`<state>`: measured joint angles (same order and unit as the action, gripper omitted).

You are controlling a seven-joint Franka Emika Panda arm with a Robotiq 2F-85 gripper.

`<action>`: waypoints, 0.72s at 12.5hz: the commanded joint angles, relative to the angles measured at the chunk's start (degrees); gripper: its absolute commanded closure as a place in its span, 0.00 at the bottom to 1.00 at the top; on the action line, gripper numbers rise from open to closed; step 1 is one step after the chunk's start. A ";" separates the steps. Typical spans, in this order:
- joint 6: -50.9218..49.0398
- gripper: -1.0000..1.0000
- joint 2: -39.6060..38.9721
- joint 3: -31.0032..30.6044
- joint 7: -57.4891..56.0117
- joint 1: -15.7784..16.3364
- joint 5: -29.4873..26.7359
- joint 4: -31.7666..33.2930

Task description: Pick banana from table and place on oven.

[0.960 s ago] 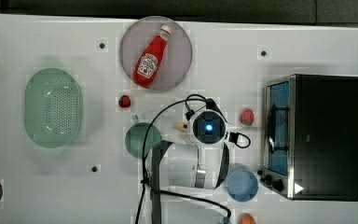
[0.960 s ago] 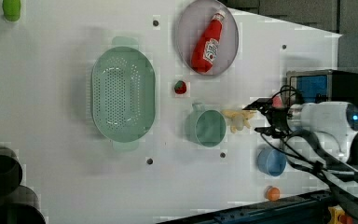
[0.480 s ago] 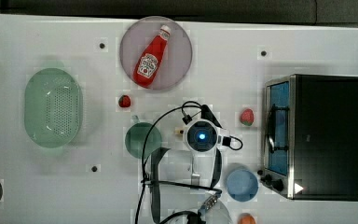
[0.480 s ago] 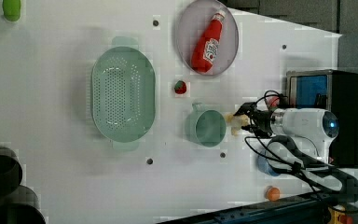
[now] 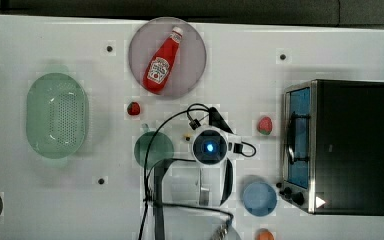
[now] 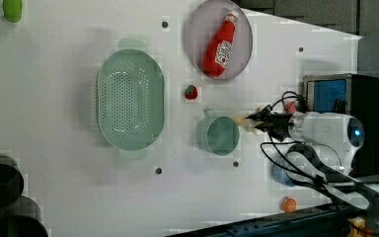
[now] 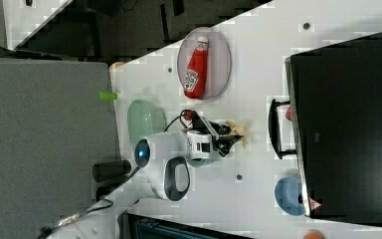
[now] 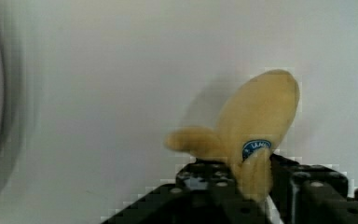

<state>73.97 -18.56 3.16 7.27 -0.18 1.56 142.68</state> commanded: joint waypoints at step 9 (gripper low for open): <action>-52.93 0.74 31.53 -0.23 1.94 -0.50 -0.02 -20.88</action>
<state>23.56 15.30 3.31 7.28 -0.42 0.86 123.10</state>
